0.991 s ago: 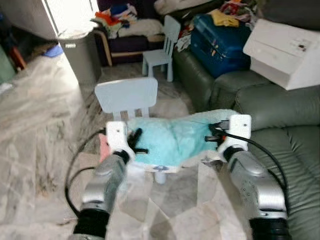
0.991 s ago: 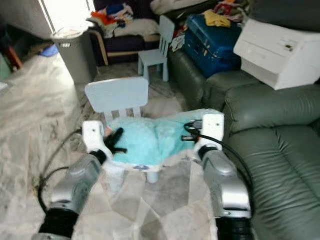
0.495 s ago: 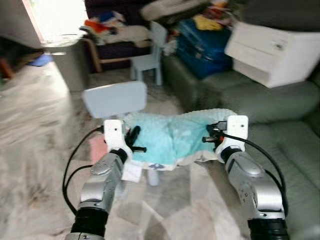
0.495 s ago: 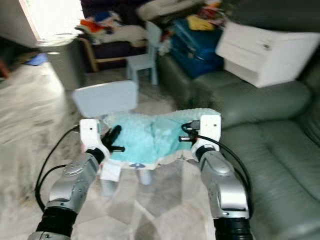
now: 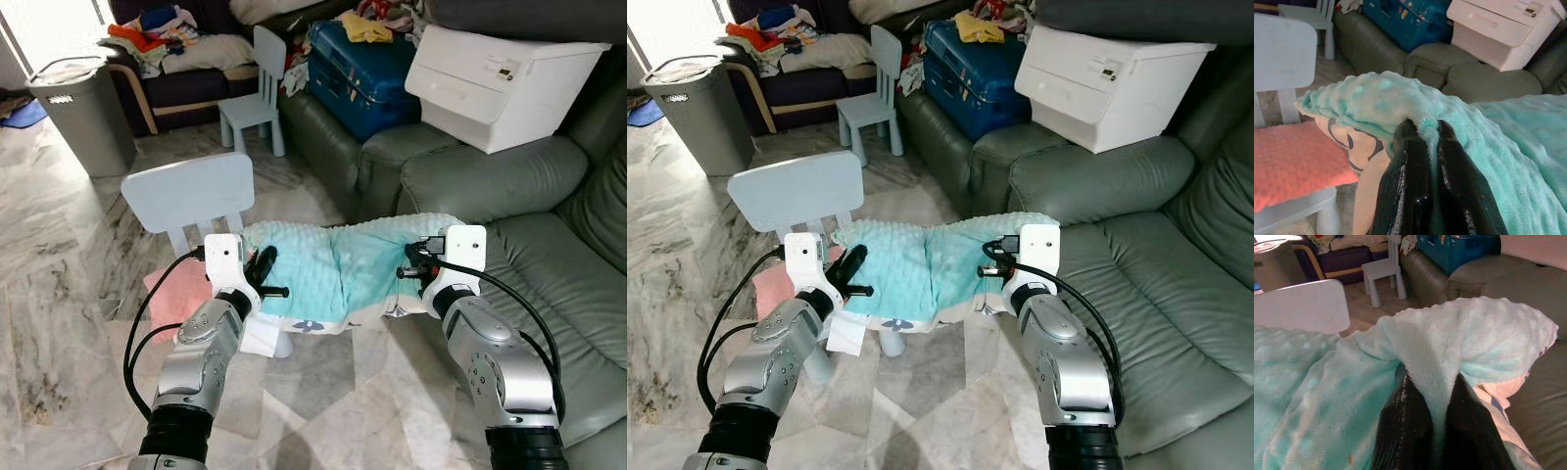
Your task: Move the pillow to the sofa
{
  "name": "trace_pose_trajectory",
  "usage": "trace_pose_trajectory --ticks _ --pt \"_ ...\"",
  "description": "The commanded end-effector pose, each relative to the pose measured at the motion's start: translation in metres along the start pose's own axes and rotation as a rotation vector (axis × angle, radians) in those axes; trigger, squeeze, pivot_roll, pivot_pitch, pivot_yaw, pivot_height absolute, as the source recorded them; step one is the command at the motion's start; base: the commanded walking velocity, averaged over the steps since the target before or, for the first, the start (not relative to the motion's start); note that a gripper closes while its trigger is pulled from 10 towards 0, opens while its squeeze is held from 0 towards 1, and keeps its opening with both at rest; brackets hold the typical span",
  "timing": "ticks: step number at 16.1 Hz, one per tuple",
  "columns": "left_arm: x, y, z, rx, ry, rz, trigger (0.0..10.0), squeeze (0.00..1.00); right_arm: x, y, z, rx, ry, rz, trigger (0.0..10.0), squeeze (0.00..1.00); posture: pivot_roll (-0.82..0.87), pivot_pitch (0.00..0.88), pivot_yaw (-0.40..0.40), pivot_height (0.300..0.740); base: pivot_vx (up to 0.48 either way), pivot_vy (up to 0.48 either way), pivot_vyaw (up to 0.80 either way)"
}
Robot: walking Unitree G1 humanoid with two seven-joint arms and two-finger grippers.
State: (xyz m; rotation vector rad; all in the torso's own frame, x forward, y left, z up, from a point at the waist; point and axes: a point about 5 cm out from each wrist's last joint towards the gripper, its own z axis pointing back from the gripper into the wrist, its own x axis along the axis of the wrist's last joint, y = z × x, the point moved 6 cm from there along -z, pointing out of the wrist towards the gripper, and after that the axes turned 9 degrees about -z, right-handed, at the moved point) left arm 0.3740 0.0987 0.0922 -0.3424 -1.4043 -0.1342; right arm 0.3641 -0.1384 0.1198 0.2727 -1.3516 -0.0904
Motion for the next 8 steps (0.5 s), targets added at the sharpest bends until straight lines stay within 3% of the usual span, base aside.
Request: trace_pose_trajectory --ticks 1,8 --pt "-0.0022 -0.0009 0.0012 -0.007 0.006 0.009 10.0 0.00 0.0089 0.0072 0.0005 0.026 -0.026 0.008 10.0 0.00 -0.08 0.000 0.042 0.740 0.000 0.000 -0.78" --pt "-0.0035 -0.0067 0.0022 -0.033 0.007 0.017 10.0 0.00 0.0095 0.0066 0.0009 0.030 -0.024 0.015 10.0 0.00 -0.08 0.000 0.039 0.740 0.000 0.000 -0.78"
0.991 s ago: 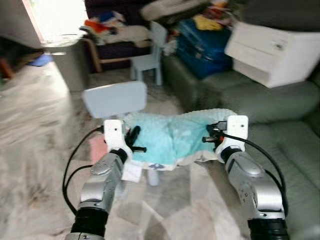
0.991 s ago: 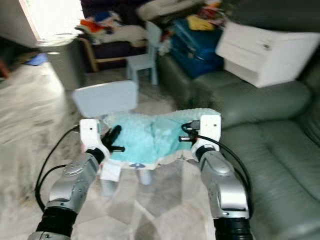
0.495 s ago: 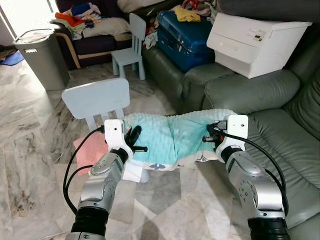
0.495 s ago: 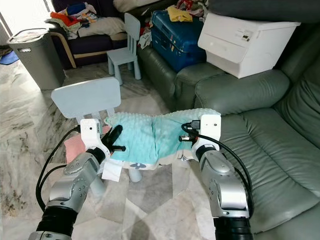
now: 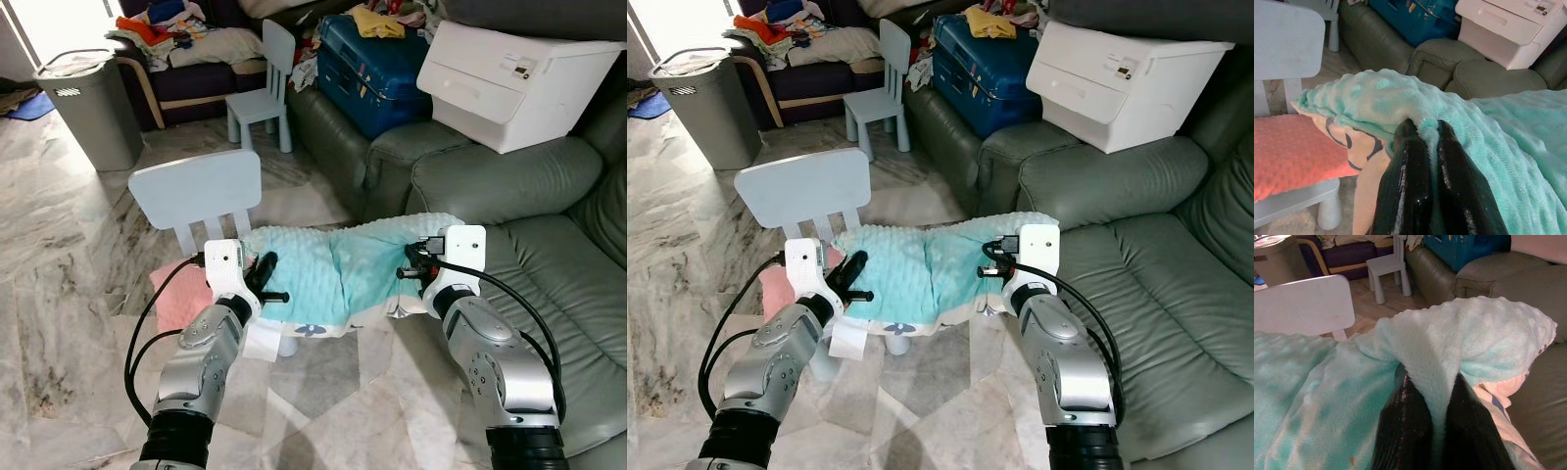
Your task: Move the pillow to the sofa
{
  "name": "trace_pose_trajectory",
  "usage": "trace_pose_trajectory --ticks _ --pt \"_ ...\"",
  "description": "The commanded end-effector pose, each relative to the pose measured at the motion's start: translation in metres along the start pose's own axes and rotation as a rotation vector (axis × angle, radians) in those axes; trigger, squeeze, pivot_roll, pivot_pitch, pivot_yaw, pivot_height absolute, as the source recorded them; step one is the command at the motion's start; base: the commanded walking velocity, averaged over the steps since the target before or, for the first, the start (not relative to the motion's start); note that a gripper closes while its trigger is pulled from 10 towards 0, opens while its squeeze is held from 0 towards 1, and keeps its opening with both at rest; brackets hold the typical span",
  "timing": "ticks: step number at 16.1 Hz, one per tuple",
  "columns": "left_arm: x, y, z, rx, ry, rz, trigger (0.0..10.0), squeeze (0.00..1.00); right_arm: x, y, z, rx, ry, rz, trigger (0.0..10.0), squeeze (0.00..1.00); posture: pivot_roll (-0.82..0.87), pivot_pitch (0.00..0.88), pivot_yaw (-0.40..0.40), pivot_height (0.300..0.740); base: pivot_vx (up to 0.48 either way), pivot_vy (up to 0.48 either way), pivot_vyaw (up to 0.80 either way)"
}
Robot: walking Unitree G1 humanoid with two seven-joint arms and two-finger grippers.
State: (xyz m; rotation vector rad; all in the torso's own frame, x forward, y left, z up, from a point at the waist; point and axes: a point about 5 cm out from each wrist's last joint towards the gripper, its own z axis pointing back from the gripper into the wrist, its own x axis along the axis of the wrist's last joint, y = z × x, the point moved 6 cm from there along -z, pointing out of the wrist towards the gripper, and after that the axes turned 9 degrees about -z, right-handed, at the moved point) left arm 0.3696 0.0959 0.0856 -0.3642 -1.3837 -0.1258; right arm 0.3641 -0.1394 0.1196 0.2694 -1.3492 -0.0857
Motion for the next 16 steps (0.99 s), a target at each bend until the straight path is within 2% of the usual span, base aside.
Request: trace_pose_trajectory --ticks 1,16 --pt "0.0036 -0.0038 -0.0002 -0.024 -0.008 -0.005 10.0 0.00 0.0095 0.0076 0.0008 0.029 -0.027 0.011 10.0 0.00 -0.08 0.000 0.039 0.740 0.000 0.000 -0.78" --pt "-0.0014 -0.0109 0.0026 -0.044 0.002 0.016 10.0 0.00 0.0067 0.0075 0.0027 0.030 -0.012 0.013 10.0 0.00 -0.09 0.000 0.034 0.740 0.276 0.000 -0.78"
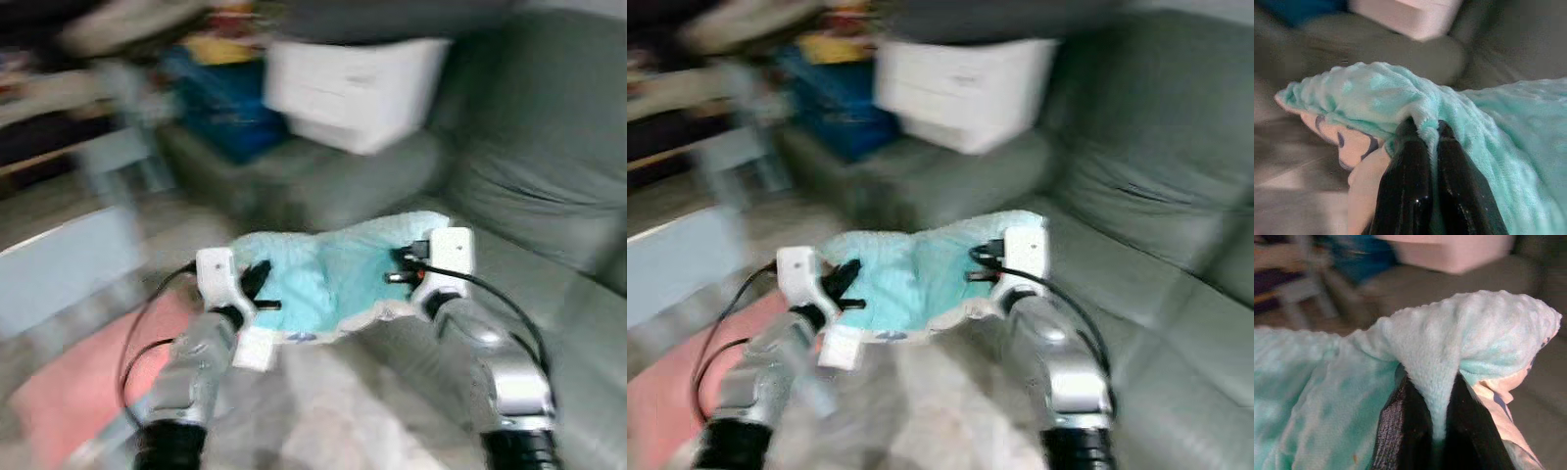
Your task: Move the pillow to the sofa
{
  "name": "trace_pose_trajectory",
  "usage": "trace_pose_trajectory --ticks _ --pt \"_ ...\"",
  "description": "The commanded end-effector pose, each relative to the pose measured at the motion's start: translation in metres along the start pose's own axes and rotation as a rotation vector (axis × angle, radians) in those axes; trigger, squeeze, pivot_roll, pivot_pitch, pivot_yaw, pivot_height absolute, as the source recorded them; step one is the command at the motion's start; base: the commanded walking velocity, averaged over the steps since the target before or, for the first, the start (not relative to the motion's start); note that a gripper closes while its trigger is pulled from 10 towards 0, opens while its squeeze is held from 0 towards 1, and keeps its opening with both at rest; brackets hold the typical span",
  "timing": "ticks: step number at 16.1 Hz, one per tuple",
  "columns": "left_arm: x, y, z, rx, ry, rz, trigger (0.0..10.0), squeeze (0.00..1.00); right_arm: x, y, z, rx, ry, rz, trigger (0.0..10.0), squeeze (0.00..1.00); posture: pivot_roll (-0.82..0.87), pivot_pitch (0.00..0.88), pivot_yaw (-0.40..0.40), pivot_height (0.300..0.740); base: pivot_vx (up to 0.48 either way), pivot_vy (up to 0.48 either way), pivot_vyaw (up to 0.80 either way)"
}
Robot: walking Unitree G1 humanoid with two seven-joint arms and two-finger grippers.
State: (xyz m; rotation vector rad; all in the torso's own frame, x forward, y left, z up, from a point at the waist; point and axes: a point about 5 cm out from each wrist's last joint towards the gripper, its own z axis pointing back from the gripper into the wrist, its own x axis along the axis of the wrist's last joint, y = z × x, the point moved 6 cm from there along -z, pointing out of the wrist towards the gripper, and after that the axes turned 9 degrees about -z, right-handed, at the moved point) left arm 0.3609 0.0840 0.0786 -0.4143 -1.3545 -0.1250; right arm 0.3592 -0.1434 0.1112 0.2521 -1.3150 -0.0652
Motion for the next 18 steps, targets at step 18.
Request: trace_pose_trajectory --ticks 18 --pt "-0.004 -0.002 0.000 -0.016 0.043 -0.026 10.0 0.00 0.012 0.015 0.000 0.036 -0.035 -0.014 10.0 0.00 -0.08 0.000 0.040 0.740 0.183 0.000 -0.54"
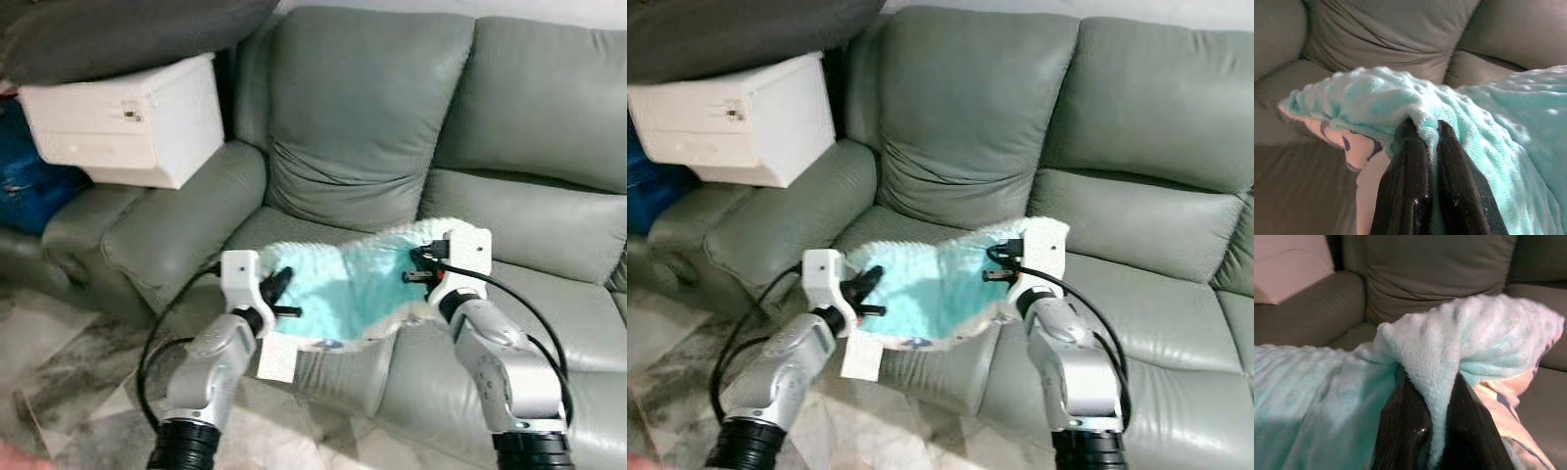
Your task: Move the pillow to the sofa
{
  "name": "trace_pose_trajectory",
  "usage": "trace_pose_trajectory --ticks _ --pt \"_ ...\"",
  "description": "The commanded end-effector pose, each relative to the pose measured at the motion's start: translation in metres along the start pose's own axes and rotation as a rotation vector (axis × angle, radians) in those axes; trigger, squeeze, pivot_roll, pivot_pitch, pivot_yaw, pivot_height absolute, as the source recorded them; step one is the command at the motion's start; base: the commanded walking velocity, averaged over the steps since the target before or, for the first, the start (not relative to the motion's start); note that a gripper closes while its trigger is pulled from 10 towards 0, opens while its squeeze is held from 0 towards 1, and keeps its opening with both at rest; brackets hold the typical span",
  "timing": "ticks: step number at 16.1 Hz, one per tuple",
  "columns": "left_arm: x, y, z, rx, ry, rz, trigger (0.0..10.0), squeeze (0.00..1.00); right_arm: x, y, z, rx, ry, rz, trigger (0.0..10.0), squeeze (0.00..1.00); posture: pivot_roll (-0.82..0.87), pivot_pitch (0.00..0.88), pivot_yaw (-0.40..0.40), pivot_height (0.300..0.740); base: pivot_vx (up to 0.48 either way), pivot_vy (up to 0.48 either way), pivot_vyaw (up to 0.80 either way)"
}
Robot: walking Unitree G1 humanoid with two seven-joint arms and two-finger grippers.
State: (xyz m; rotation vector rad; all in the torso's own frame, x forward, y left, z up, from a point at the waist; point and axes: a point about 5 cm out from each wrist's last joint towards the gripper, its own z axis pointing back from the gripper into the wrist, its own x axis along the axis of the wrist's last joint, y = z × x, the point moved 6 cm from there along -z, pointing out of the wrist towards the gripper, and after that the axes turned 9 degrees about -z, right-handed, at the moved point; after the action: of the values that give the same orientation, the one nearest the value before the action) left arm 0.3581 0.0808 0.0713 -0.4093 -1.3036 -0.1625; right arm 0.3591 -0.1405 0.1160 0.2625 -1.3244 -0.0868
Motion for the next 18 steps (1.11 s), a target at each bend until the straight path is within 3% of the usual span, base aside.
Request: trace_pose_trajectory --ticks 1,18 --pt "0.0048 0.0001 -0.0004 -0.001 -0.011 -0.007 10.0 0.00 0.0073 0.0117 -0.0004 0.040 -0.022 0.006 10.0 0.00 -0.08 0.000 0.040 0.740 0.000 0.000 0.00" --pt "0.0063 -0.0024 -0.0012 -0.011 -0.021 -0.008 10.0 0.00 0.0052 0.0087 -0.0010 0.031 -0.010 0.018 10.0 0.00 -0.09 0.000 0.039 0.740 0.000 -0.309 0.00"
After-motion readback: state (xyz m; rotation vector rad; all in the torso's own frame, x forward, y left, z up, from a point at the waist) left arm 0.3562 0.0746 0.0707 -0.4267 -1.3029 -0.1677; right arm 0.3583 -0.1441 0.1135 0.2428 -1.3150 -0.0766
